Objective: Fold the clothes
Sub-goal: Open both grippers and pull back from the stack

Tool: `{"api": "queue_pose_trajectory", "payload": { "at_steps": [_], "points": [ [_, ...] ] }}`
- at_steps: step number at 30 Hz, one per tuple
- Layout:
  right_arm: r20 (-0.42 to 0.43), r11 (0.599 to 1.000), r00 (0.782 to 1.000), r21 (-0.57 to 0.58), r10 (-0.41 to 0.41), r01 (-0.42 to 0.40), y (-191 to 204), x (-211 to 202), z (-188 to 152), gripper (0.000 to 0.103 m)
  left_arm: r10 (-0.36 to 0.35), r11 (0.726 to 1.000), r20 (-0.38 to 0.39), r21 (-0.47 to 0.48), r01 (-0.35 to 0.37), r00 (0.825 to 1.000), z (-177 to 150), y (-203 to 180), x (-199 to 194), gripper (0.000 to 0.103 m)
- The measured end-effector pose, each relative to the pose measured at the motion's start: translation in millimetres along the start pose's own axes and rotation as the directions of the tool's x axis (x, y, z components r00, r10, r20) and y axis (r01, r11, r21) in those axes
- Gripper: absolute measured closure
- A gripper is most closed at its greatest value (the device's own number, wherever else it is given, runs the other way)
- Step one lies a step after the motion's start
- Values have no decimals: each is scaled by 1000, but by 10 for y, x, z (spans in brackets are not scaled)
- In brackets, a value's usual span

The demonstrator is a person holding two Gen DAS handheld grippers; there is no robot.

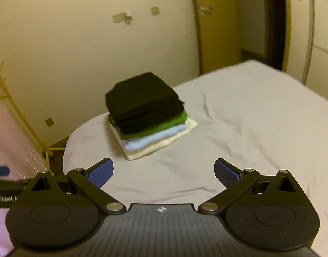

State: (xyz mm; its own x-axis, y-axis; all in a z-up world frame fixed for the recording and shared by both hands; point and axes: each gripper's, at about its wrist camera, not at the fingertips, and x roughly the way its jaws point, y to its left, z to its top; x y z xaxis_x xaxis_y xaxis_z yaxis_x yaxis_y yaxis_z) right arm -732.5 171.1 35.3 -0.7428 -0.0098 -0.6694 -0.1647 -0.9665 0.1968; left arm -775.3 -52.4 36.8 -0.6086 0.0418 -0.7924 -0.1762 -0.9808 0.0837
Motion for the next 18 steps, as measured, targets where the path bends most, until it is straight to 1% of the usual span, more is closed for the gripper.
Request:
{"api": "queue_pose_trajectory", "payload": {
  "at_steps": [3, 8, 13, 18],
  "points": [
    [-39, 1000, 999, 18, -3, 3, -8, 140, 31, 0, 4, 1000, -32, -30, -5, 999, 11, 53, 141, 1],
    [-98, 999, 994, -33, -43, 40, 98, 375, 91, 0, -1, 998, -64, -60, -3, 998, 60, 106, 353, 1],
    [-141, 997, 989, -71, -47, 37, 188, 613, 139, 0, 26, 998, -76, -61, -31, 997, 128, 104, 524, 1],
    [-177, 996, 983, -85, -43, 28, 232, 830, 179, 0, 31, 996, -103, -79, -39, 994, 178, 162, 686, 1]
  ]
}}
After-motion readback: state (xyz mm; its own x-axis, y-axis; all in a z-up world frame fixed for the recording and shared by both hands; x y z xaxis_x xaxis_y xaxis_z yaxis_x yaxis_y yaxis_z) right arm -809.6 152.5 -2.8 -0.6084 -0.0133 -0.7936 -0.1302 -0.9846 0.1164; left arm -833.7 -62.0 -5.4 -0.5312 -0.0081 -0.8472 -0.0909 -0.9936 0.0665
